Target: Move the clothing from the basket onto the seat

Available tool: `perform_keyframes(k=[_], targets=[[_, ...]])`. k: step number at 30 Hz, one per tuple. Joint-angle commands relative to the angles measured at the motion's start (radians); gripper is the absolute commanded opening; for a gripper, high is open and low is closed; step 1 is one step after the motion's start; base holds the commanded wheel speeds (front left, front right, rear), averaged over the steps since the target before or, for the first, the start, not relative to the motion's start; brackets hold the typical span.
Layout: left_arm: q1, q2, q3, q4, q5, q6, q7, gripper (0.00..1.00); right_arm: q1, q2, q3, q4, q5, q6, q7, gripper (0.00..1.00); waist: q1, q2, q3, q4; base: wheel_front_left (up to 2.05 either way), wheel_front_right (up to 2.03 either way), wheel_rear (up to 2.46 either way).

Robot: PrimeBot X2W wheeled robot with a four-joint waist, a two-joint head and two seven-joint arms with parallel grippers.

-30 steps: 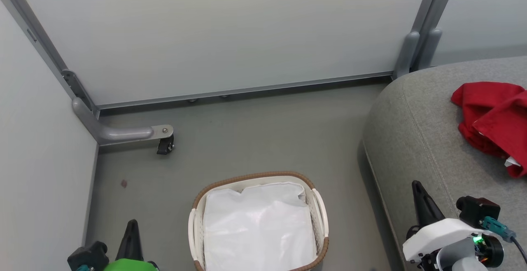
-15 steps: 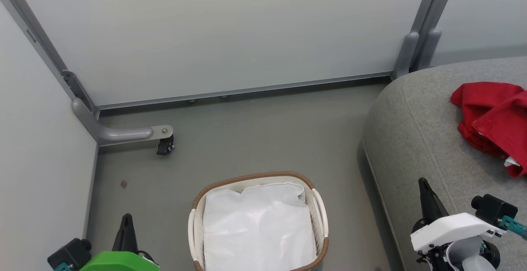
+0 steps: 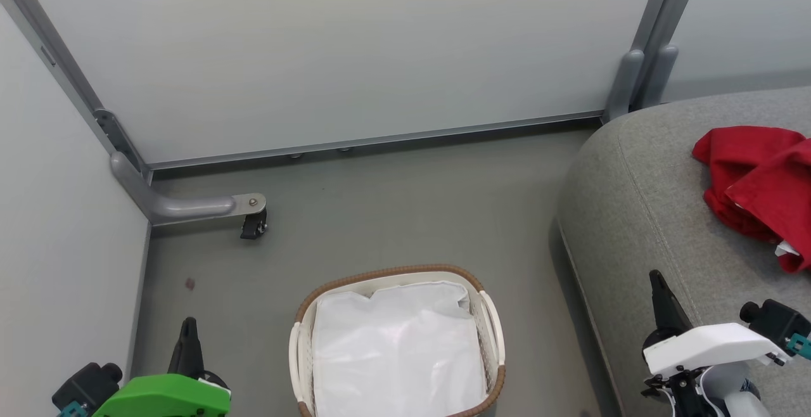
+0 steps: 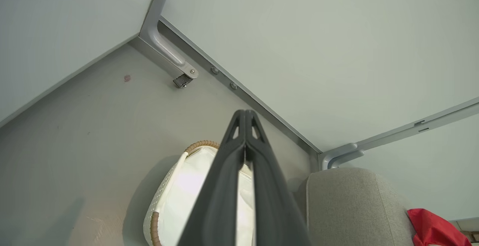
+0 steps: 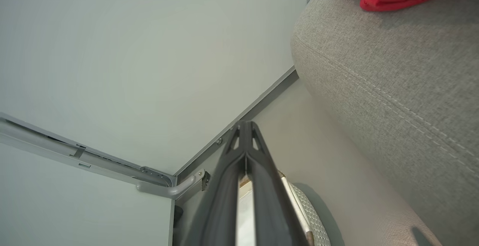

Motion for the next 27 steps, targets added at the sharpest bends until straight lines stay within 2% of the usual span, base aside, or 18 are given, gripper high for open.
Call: perform_keyframes(k=[1, 27], targets=[[-0.032, 0.004, 0.007, -0.019, -0.033, -0.007, 0.007, 0.00, -0.016, -0.006, -0.006, -0.017, 0.037, 0.000, 0.010, 0.00, 0.0000, 0.0000, 0.000, 0.000, 0.00, 0.00, 0.00], [-0.059, 0.006, 0.038, -0.056, -0.318, -0.021, 0.084, 0.00, -0.020, -0.009, -0.027, -0.050, 0.326, -0.001, 0.087, 0.00, 0.0000, 0.0000, -0.003, -0.002, 0.00, 0.00, 0.00]])
